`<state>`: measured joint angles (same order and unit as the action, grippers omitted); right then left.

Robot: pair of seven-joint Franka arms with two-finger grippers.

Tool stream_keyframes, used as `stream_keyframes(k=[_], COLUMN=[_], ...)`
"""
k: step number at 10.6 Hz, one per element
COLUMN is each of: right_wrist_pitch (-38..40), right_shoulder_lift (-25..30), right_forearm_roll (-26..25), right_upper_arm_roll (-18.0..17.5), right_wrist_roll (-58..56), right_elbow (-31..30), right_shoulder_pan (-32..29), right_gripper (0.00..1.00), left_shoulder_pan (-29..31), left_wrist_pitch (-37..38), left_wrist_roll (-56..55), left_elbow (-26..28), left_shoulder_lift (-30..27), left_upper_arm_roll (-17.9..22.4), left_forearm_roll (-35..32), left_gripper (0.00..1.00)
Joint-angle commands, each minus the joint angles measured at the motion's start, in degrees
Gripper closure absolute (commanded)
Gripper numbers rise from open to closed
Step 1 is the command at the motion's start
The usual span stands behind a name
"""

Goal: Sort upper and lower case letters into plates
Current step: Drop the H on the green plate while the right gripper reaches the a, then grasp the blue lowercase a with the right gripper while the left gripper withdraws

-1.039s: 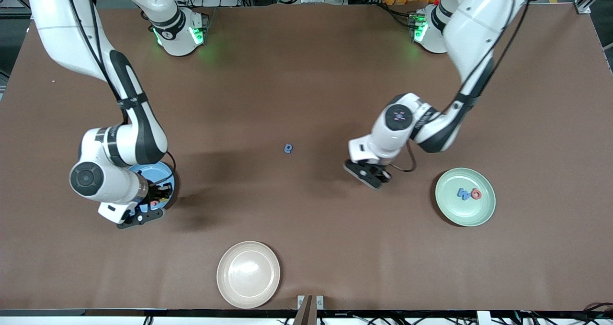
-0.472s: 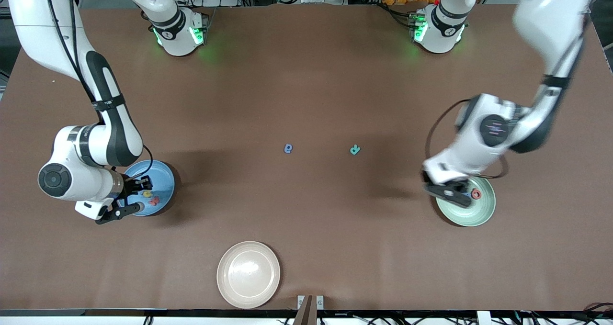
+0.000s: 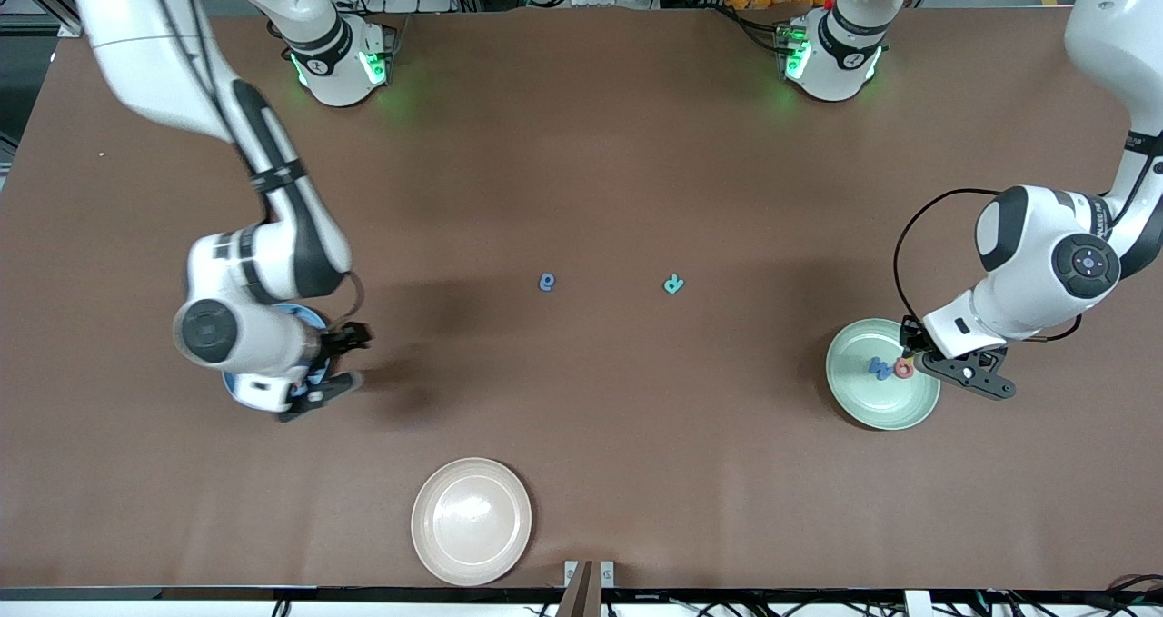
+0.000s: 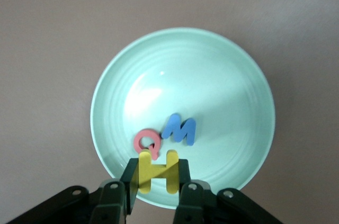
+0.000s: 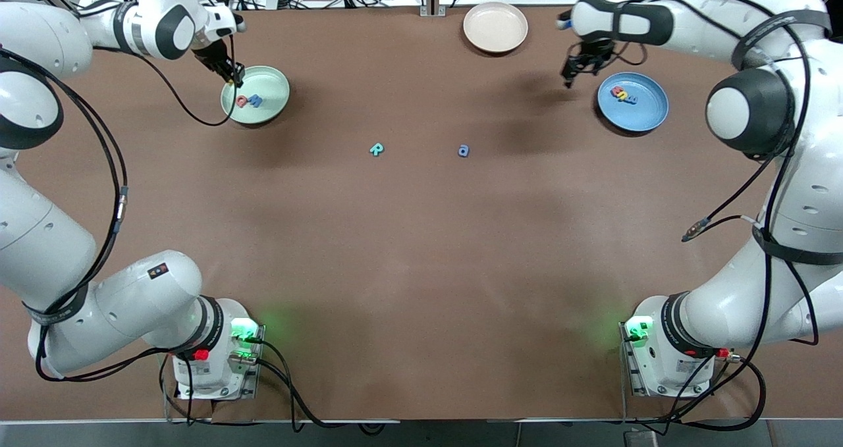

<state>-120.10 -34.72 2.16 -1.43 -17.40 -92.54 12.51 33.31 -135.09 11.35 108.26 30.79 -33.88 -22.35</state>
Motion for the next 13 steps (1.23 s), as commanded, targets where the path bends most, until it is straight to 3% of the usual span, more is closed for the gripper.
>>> stream_keyframes(k=[1, 2, 3, 4, 8, 10, 13], right_wrist_pitch=[-0.84, -1.62, -2.07, -2.07, -2.86, -8.63, -14.11], right_shoulder_lift=[0.54, 0.36, 0.10, -0.17, -1.22, -1.83, -2.19], right_forearm_roll=[2.50, 1.89, 2.06, 2.32, 2.41, 2.41, 2.24], right_upper_arm_roll=[0.02, 0.02, 0.02, 0.02, 0.02, 0.02, 0.11], right_wrist_roll=[7.59, 13.82, 19.54, 25.86, 46.28, 54.97, 63.61], right_elbow=[-0.01, -0.10, -0.19, -0.19, -1.59, -4.65, -7.74], right_shoulder_pan=[7.66, 11.18, 13.13, 15.67, 23.33, 25.53, 28.87], right_gripper=[0.00, 0.00, 0.00, 0.00, 0.00, 0.00, 0.00], left_shoulder_pan=[1.32, 1.41, 1.24, 1.32, 0.80, 0.80, 0.80], left_wrist_pitch=[0.27, 0.36, 0.27, 0.36, 0.36, 2.54, 10.62], left_wrist_roll=[0.69, 0.78, 0.69, 0.86, -0.28, -2.72, -11.94], left_elbow=[-0.68, -0.86, -1.21, -1.47, -1.65, -1.82, -5.07], left_shoulder_lift=[2.16, 2.51, 2.61, 3.04, 0.68, -2.21, -2.93], left_upper_arm_roll=[-0.93, -0.92, -0.40, -0.22, -0.92, -2.94, -9.34], left_forearm_roll=[-0.86, -1.12, -1.21, -1.56, -0.86, -0.50, -0.59], left_gripper=[1.00, 0.77, 0.42, 0.00, 0.00, 0.00, 0.00])
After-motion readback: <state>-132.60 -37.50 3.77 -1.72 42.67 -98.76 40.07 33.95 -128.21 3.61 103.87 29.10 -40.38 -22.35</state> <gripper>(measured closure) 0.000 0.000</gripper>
